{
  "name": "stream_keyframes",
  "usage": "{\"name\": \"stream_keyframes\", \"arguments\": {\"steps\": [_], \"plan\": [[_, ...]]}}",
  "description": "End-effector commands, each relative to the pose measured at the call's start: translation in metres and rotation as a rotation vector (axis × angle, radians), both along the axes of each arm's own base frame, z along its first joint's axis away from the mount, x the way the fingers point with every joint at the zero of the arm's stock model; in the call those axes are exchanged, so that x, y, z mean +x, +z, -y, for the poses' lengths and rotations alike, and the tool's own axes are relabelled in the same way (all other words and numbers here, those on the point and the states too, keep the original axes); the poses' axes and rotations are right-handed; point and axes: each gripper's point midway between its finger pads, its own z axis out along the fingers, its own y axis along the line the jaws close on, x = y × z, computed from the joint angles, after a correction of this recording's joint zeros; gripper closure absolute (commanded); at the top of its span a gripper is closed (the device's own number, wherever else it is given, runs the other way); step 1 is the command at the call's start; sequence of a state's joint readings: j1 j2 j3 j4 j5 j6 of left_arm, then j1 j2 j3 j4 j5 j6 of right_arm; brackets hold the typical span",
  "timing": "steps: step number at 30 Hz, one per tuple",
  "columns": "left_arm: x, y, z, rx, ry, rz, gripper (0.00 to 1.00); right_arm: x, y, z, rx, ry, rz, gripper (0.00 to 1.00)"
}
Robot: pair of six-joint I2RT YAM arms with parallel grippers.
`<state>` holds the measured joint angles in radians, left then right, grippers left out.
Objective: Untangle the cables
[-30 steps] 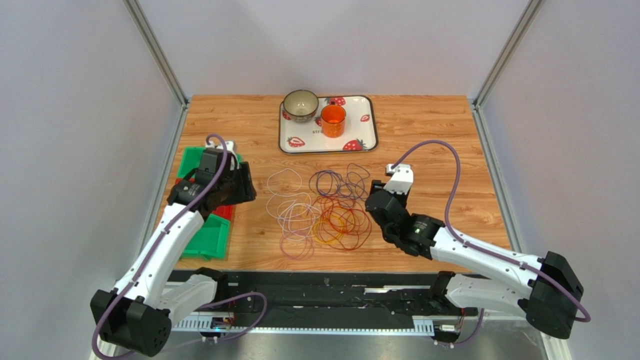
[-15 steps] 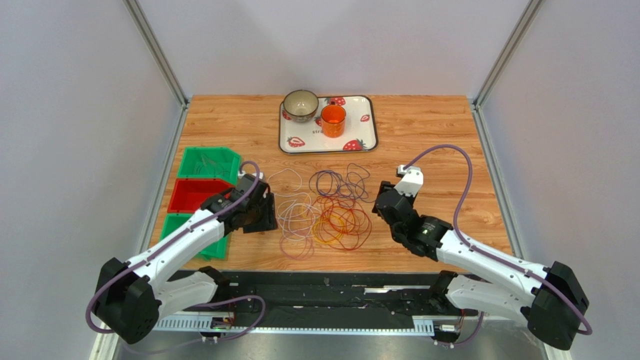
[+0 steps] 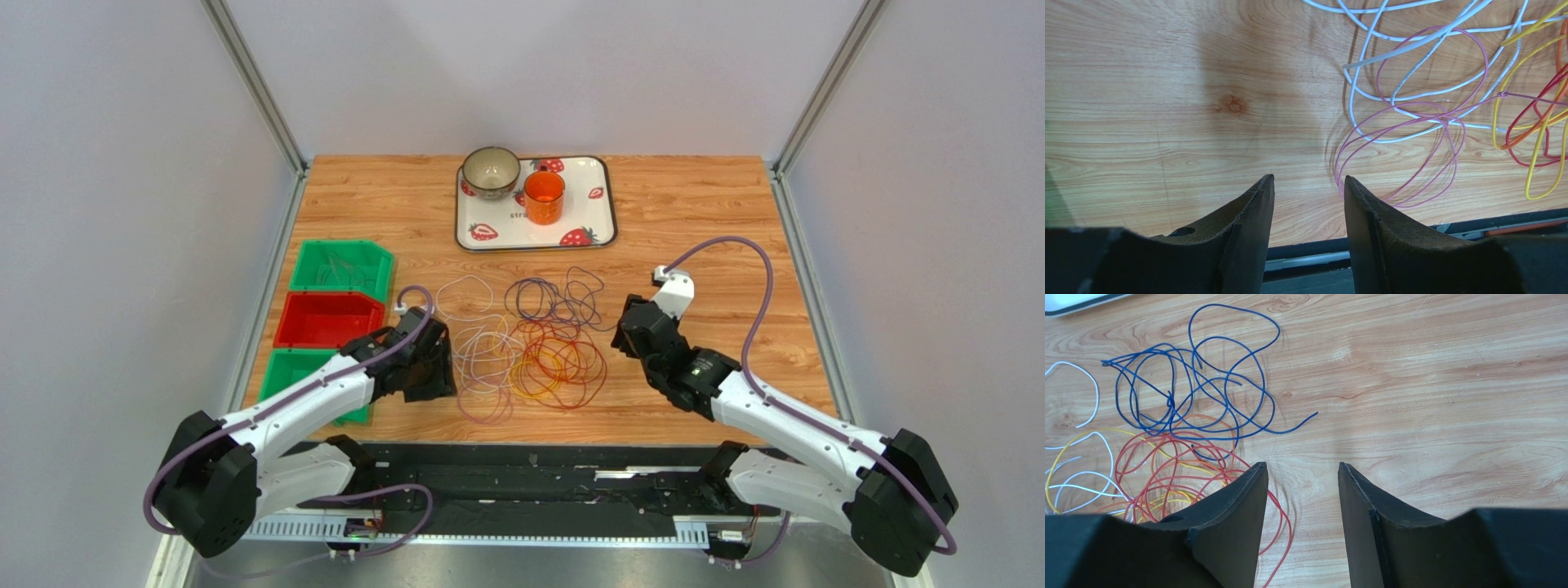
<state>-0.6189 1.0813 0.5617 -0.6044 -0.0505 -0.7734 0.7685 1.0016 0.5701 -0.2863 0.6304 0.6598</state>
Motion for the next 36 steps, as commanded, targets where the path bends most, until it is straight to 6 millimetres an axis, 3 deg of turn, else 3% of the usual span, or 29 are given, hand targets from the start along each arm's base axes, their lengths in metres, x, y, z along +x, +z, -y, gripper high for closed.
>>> {"name": "stream_keyframes", "arguments": {"steps": [1, 17, 20, 21, 22, 24, 25, 27, 28, 30, 31, 33, 34, 36], "plan": [[0.005, 0.001, 0.014, -0.050, -0.005, 0.021, 0.46, 0.008, 0.007, -0.010, 0.039, 0.014, 0.021, 0.51], [0.002, -0.018, 0.029, -0.051, -0.033, -0.014, 0.61, 0.009, 0.005, -0.013, 0.027, 0.024, 0.008, 0.53], [0.003, -0.019, 0.032, -0.051, -0.036, -0.018, 0.75, 0.010, 0.004, -0.013, 0.025, 0.026, 0.006, 0.53], [0.003, -0.018, 0.034, -0.052, -0.039, -0.021, 0.90, 0.010, 0.005, -0.013, 0.026, 0.026, 0.006, 0.53], [0.003, -0.016, 0.035, -0.053, -0.048, -0.020, 0.96, 0.009, 0.004, -0.014, 0.024, 0.030, 0.004, 0.54], [0.006, -0.004, 0.034, -0.031, -0.050, -0.012, 1.00, 0.010, 0.004, -0.014, 0.022, 0.030, 0.002, 0.54], [0.015, 0.015, 0.040, -0.041, -0.061, 0.021, 1.00, 0.010, 0.005, -0.015, 0.025, 0.034, 0.005, 0.55], [0.015, 0.043, 0.031, -0.010, -0.063, 0.051, 1.00, 0.010, 0.004, -0.015, 0.022, 0.037, 0.001, 0.55], [0.028, 0.080, 0.037, -0.040, -0.073, 0.126, 1.00, 0.010, 0.004, -0.016, 0.023, 0.039, 0.002, 0.55], [0.029, 0.123, 0.025, -0.028, -0.069, 0.201, 1.00, 0.010, 0.004, -0.016, 0.020, 0.042, 0.001, 0.55], [0.038, 0.168, 0.028, -0.061, -0.082, 0.295, 1.00, 0.010, 0.004, -0.017, 0.021, 0.043, 0.000, 0.55], [0.039, 0.202, 0.011, -0.008, -0.069, 0.347, 1.00, 0.011, 0.003, -0.017, 0.022, 0.042, -0.002, 0.56], [0.044, 0.243, 0.010, -0.029, -0.071, 0.430, 1.00, 0.011, 0.004, -0.017, 0.021, 0.043, 0.000, 0.56], [0.045, 0.271, 0.002, -0.005, -0.084, 0.475, 1.00, 0.011, 0.003, -0.017, 0.020, 0.042, -0.002, 0.56]]}}
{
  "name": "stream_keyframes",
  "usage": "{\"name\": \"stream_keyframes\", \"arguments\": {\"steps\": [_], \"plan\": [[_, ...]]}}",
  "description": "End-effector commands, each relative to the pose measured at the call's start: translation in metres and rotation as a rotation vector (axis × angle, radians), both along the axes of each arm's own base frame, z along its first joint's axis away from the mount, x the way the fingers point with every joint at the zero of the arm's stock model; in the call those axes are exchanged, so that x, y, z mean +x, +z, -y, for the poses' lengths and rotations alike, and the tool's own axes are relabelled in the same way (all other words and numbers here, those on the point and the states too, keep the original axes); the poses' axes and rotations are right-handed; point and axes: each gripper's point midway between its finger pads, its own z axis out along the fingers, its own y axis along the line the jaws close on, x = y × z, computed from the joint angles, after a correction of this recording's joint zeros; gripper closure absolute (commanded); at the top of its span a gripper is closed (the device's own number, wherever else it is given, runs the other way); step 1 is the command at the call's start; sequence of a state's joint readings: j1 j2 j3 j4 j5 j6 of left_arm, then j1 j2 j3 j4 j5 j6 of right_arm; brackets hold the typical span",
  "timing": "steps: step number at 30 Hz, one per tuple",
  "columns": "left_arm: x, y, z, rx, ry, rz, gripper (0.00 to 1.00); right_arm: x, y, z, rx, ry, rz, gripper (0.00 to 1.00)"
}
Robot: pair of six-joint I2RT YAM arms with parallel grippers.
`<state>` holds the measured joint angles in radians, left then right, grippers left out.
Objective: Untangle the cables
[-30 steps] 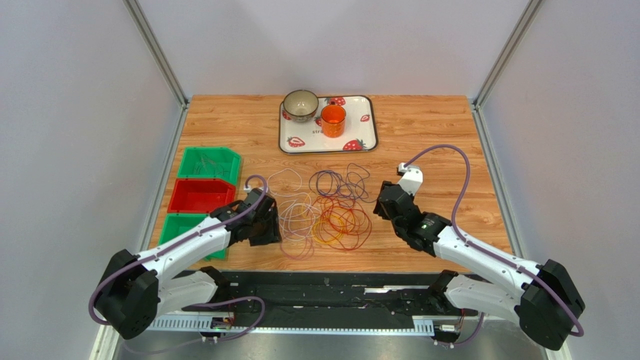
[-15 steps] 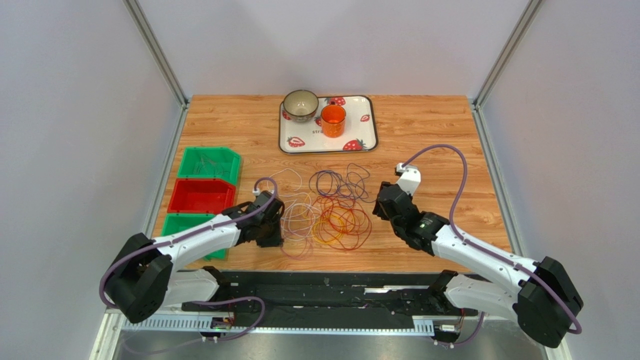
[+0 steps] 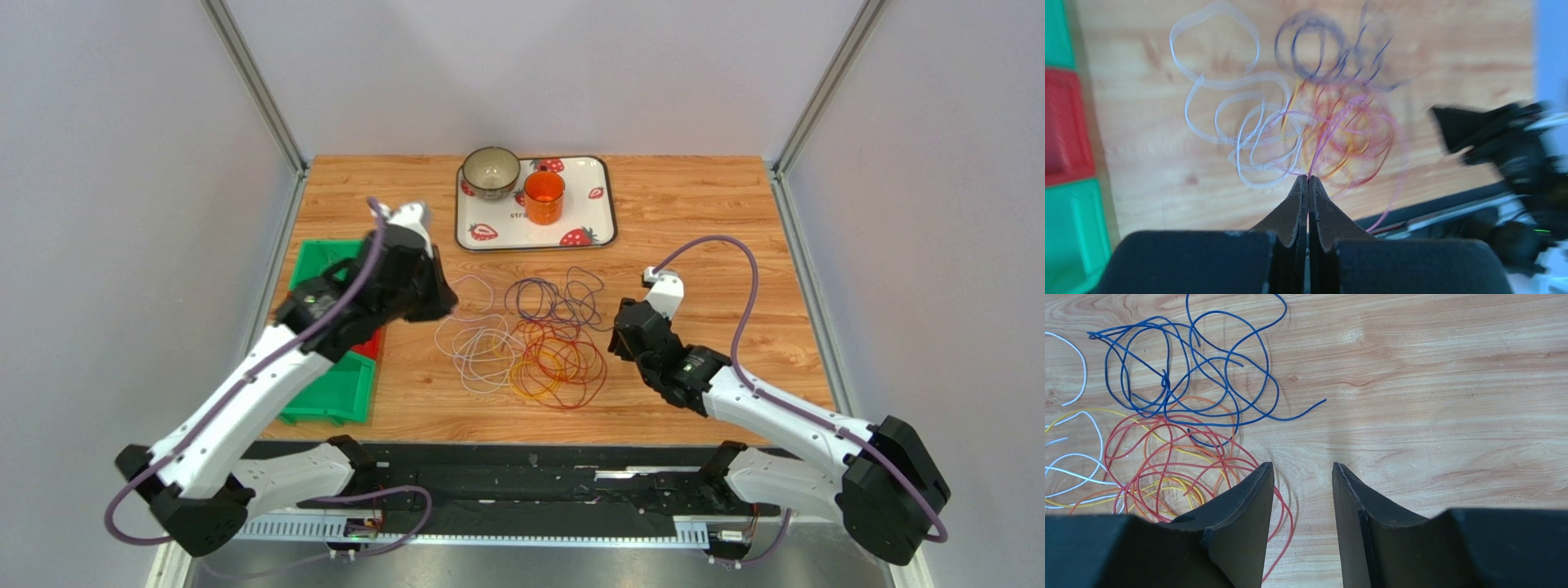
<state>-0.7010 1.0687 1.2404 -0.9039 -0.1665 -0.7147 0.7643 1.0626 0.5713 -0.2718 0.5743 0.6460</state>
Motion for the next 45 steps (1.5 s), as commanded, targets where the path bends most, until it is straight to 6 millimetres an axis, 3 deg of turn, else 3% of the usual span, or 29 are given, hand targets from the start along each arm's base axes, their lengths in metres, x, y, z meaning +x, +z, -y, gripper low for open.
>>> {"name": "stream_keyframes", "arguments": {"steps": [1, 3, 4, 7, 9, 12, 19, 24, 26, 32, 45], "plan": [[-0.010, 0.090, -0.041, 0.099, -0.007, 0.177, 1.00, 0.012, 0.020, -0.008, 0.036, -0.001, 0.055, 0.56], [-0.008, 0.117, -0.047, 0.119, -0.019, 0.244, 1.00, 0.012, 0.020, -0.008, 0.038, -0.001, 0.054, 0.56], [-0.008, 0.146, -0.049, 0.086, -0.015, 0.314, 1.00, 0.012, 0.020, -0.009, 0.039, 0.000, 0.056, 0.56], [0.002, 0.166, -0.059, 0.112, 0.022, 0.410, 1.00, 0.012, 0.020, -0.010, 0.037, 0.003, 0.053, 0.57], [0.012, 0.159, -0.067, 0.160, 0.074, 0.429, 1.00, 0.013, 0.020, -0.010, 0.039, 0.004, 0.053, 0.57], [0.019, 0.128, -0.051, 0.171, 0.024, 0.310, 1.00, 0.013, 0.020, -0.010, 0.037, 0.004, 0.053, 0.57], [0.028, 0.154, -0.092, 0.228, 0.163, 0.432, 1.00, 0.012, 0.020, -0.012, 0.037, 0.018, 0.052, 0.57], [0.049, 0.143, -0.116, 0.328, 0.245, 0.396, 1.00, 0.013, 0.019, -0.013, 0.032, 0.021, 0.046, 0.58], [0.056, 0.136, -0.114, 0.300, 0.238, 0.387, 1.00, 0.013, 0.020, -0.012, 0.036, 0.018, 0.050, 0.58], [0.084, 0.121, -0.139, 0.298, 0.319, 0.347, 1.00, 0.012, 0.020, -0.012, 0.037, 0.021, 0.052, 0.58], [0.134, 0.108, -0.187, 0.303, 0.417, 0.324, 1.00, 0.013, 0.019, -0.013, 0.036, 0.025, 0.051, 0.59]]}}
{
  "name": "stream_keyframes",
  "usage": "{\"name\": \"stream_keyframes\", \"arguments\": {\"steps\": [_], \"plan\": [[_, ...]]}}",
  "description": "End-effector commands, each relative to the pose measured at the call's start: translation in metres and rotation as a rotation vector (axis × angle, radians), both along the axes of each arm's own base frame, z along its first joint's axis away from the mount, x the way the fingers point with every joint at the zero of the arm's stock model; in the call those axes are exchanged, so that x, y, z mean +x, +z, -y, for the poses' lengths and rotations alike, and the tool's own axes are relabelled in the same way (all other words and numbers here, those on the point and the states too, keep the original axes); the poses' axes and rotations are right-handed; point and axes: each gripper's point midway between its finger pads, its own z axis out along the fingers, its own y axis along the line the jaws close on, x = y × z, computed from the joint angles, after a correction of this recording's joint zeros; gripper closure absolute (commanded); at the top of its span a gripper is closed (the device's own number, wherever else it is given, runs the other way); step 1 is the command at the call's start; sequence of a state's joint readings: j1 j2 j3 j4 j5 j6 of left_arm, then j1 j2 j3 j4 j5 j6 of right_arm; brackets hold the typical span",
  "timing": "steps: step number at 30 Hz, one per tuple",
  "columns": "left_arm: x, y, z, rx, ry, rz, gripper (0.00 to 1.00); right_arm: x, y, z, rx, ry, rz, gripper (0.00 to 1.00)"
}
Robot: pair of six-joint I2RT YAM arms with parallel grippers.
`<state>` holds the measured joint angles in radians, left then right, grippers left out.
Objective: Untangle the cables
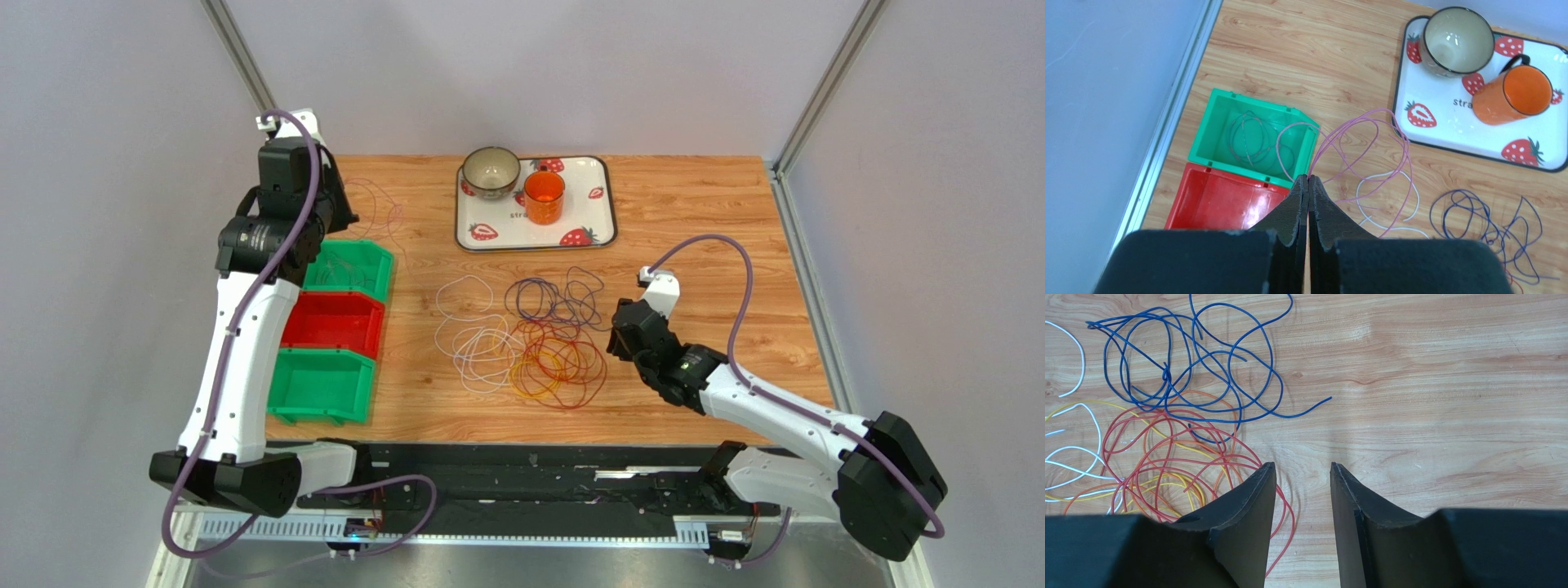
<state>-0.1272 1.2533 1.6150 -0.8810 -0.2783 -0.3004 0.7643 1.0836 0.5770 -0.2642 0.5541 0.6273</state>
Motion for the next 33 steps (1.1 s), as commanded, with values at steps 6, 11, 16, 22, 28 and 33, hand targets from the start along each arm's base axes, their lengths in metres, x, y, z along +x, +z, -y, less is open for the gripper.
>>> {"name": "stream_keyframes", "arguments": {"steps": [6, 11, 16, 22, 28, 33], "plan": [[0.036, 0.006, -0.028, 0.023, 0.034, 0.045, 1.00, 0.013, 0.022, -0.010, 0.047, 0.004, 0.061, 0.59], [0.045, -0.006, -0.048, 0.010, 0.087, 0.028, 1.00, 0.013, 0.021, -0.011, 0.045, 0.007, 0.059, 0.59], [0.053, -0.020, -0.059, -0.003, 0.113, 0.011, 1.00, 0.013, 0.021, -0.011, 0.048, 0.009, 0.061, 0.59], [0.057, -0.027, -0.069, -0.010, 0.143, 0.001, 1.00, 0.013, 0.021, -0.012, 0.046, 0.013, 0.059, 0.60], [0.052, -0.043, -0.082, 0.004, 0.190, -0.016, 1.00, 0.013, 0.021, -0.012, 0.048, 0.016, 0.059, 0.60], [0.045, -0.058, -0.093, -0.005, 0.225, -0.035, 1.00, 0.012, 0.022, -0.014, 0.055, 0.031, 0.066, 0.60]]}}
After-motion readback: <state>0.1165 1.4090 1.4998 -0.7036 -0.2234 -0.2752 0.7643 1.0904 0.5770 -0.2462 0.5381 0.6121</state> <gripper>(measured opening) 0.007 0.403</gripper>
